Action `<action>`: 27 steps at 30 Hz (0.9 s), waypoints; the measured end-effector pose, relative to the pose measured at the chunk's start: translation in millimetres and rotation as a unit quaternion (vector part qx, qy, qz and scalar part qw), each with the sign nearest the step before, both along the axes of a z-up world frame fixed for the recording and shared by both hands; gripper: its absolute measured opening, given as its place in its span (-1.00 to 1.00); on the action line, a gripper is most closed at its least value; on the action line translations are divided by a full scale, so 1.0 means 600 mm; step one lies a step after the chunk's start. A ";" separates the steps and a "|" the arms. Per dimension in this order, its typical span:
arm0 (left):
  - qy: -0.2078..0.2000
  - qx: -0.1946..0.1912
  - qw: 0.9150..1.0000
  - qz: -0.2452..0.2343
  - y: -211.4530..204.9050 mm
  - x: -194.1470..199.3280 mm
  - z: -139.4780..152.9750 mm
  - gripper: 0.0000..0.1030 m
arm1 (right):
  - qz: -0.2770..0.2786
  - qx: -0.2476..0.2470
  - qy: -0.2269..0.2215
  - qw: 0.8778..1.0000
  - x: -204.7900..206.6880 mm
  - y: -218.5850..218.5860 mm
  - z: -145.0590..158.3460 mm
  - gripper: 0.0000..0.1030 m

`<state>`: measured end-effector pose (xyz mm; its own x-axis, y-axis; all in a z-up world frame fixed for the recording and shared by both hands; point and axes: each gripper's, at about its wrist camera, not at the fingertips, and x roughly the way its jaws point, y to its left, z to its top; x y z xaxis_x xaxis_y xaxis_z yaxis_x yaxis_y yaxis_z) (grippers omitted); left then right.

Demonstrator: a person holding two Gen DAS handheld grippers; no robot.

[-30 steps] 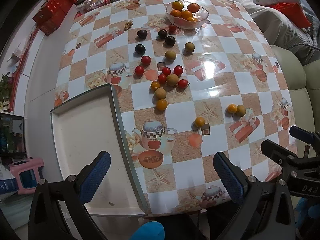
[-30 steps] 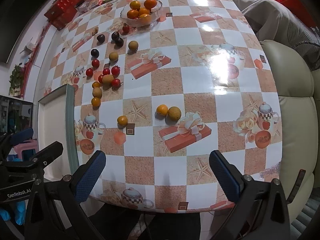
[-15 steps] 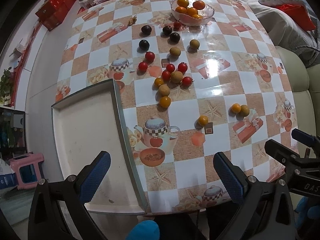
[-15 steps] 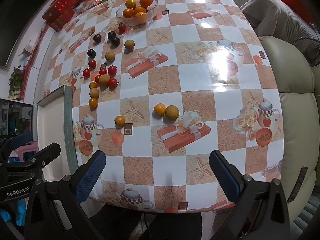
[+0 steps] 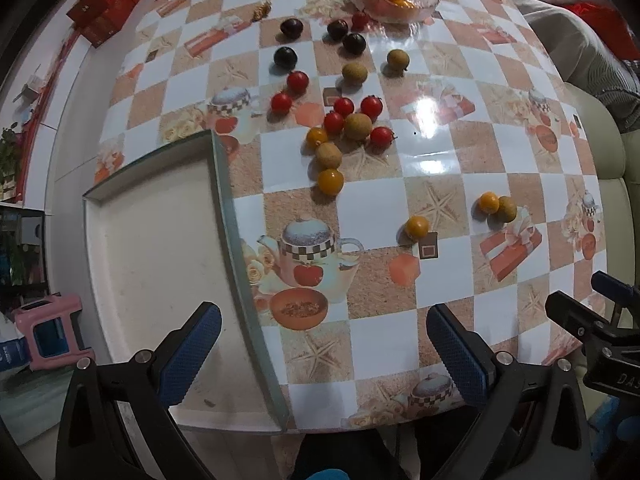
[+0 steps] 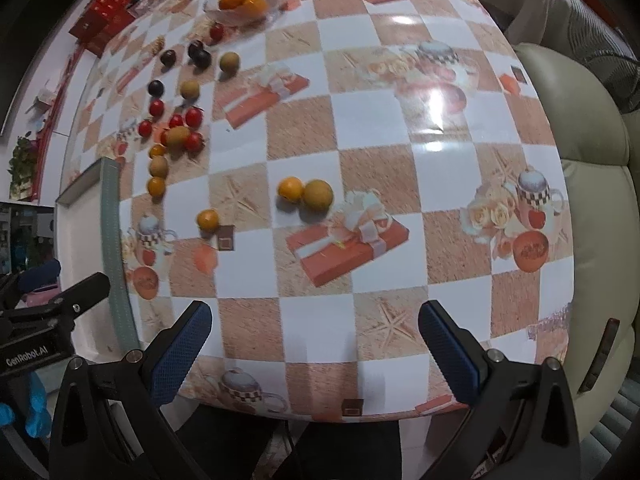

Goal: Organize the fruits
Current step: 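Move both grippers toward the fruits scattered on the tablecloth, then grasp a yellow round fruit with the right gripper while the left grasps an orange cherry tomato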

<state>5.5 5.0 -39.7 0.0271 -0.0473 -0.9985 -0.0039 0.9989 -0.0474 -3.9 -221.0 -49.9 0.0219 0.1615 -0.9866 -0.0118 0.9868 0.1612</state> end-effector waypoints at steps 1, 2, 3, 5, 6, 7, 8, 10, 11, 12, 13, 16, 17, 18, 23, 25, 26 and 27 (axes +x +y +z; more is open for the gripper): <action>-0.001 0.000 1.000 -0.002 -0.002 0.001 -0.004 1.00 | 0.000 -0.001 0.003 1.000 0.000 -0.003 -0.005 1.00; -0.004 0.000 1.000 -0.003 -0.004 0.003 -0.007 1.00 | -0.001 -0.003 0.005 1.000 0.000 -0.005 -0.009 1.00; -0.006 0.001 1.000 -0.004 -0.005 0.005 -0.011 1.00 | 0.000 -0.005 0.006 1.000 0.000 -0.008 -0.015 1.00; -0.006 0.001 1.000 0.000 -0.007 0.012 -0.020 1.00 | 0.001 -0.008 0.007 1.000 0.001 -0.011 -0.024 1.00; -0.007 -0.002 1.000 0.003 -0.008 0.016 -0.025 1.00 | 0.002 -0.011 0.007 1.000 0.003 -0.013 -0.029 1.00; -0.008 -0.001 1.000 0.006 -0.010 0.020 -0.030 1.00 | 0.003 -0.013 0.008 1.000 0.004 -0.014 -0.034 1.00; -0.011 0.001 1.000 0.008 -0.012 0.024 -0.035 1.00 | 0.003 -0.014 0.007 1.000 0.007 -0.016 -0.039 1.00; -0.013 0.000 1.000 0.010 -0.019 0.032 -0.046 1.00 | 0.005 -0.017 0.005 1.000 0.012 -0.017 -0.046 1.00; -0.011 0.003 1.000 0.010 -0.023 0.034 -0.052 1.00 | 0.009 -0.020 0.002 1.000 0.016 -0.018 -0.050 1.00; -0.011 0.003 1.000 0.011 -0.029 0.036 -0.059 1.00 | 0.011 -0.021 0.001 1.000 0.019 -0.017 -0.053 1.00; -0.009 0.003 1.000 0.009 -0.036 0.037 -0.066 1.00 | 0.015 -0.024 -0.003 1.000 0.022 -0.016 -0.057 1.00; -0.016 0.001 1.000 -0.002 -0.060 0.038 -0.083 1.00 | 0.027 -0.029 -0.011 0.999 0.031 -0.015 -0.073 1.00; -0.024 0.000 1.000 -0.007 -0.069 0.038 -0.087 1.00 | 0.032 -0.032 -0.016 0.999 0.034 -0.014 -0.079 1.00; -0.028 -0.002 1.000 -0.009 -0.075 0.038 -0.090 1.00 | 0.040 -0.032 -0.022 0.998 0.038 -0.013 -0.085 1.00; -0.045 -0.008 0.999 -0.019 -0.101 0.041 -0.111 0.65 | 0.084 -0.033 -0.054 0.994 0.050 -0.010 -0.106 0.97; -0.046 -0.006 0.999 -0.021 -0.107 0.044 -0.126 0.65 | 0.103 -0.032 -0.067 0.992 0.055 -0.006 -0.114 0.89; -0.045 -0.006 0.999 -0.020 -0.107 0.044 -0.132 0.65 | 0.111 -0.031 -0.070 0.991 0.058 -0.005 -0.119 0.76; -0.046 -0.009 0.999 -0.020 -0.108 0.045 -0.137 0.49 | 0.118 -0.029 -0.074 0.990 0.061 -0.003 -0.123 0.69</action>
